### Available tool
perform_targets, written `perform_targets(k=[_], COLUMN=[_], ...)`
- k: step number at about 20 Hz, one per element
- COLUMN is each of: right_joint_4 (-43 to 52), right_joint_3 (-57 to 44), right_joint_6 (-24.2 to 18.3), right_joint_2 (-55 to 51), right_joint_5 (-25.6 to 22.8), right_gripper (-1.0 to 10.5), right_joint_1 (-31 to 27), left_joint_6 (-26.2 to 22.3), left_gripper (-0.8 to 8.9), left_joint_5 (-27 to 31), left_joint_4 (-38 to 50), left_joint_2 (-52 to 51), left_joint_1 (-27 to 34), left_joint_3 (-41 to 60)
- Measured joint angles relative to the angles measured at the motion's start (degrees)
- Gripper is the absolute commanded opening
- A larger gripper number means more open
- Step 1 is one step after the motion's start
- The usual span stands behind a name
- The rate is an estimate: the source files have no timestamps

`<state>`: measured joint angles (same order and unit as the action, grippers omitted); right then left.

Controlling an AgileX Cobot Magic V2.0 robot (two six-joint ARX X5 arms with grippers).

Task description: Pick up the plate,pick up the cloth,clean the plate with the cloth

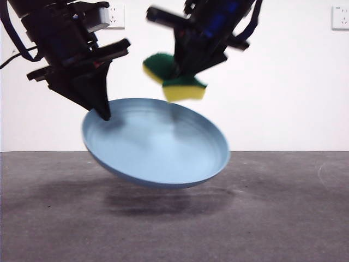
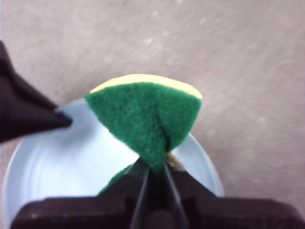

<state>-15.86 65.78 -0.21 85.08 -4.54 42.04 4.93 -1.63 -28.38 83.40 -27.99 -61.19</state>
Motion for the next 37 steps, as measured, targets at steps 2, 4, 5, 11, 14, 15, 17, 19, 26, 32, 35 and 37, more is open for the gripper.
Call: perform_targets(k=[2,4,5,11,14,15,17,19,26,32,35,37], right_joint_4=[-3.10,-6.47,-8.17,-17.59,-18.34,-18.19,-17.03,-15.10,-9.11,-10.49,-12.31,-14.19], right_joint_3=[0.00,0.00,0.00,0.00,0.00,0.00,0.00,0.00,0.00,0.00,0.00,0.00], right_joint_6=[0.04,0.24,0.24,1.07,1.33,1.33,1.44,1.53,8.68,12.33,12.57,12.68], right_joint_2=[-3.72,-6.64,-7.82,-12.74,-12.72,-12.72,-12.72,-12.72,-6.29,8.24,13.46,15.52], right_joint_5=[-0.17,-0.13,-0.13,-0.15,-0.17,-0.22,-2.27,-7.26,-10.78,4.35,4.57,4.59], right_gripper=[-0.1,-0.1,-0.1,-0.1,-0.1,-0.1,-0.1,-0.1,-0.1,0.0,1.2,3.2], right_joint_1=[-0.09,-0.04,-0.04,-0.04,-0.07,-0.04,-0.04,-0.07,-6.38,-14.05,-14.75,-14.97], left_joint_6=[-1.05,-1.51,-1.73,-1.95,-2.10,-2.43,-2.84,-2.86,-0.31,1.11,1.11,1.14], left_gripper=[-0.08,-0.08,-0.08,0.01,2.39,3.12,3.22,3.22,3.18,3.18,3.18,3.18], left_joint_5=[0.15,0.20,0.17,-0.68,-0.15,0.85,1.05,0.63,-8.85,-9.38,-9.46,-9.42], left_joint_4=[1.44,3.08,3.78,7.10,7.02,6.49,6.05,6.03,5.01,-2.73,-8.20,-10.12], left_joint_2=[2.08,5.25,6.88,15.19,15.39,15.41,15.41,15.39,0.94,-16.98,-23.37,-25.55], left_joint_1=[2.12,4.26,5.20,10.21,11.10,11.30,11.56,11.54,11.06,9.46,8.57,8.26], left_joint_3=[0.00,0.00,0.00,0.00,-0.11,-0.11,-0.11,-0.11,-0.11,-0.11,-0.11,-0.11])
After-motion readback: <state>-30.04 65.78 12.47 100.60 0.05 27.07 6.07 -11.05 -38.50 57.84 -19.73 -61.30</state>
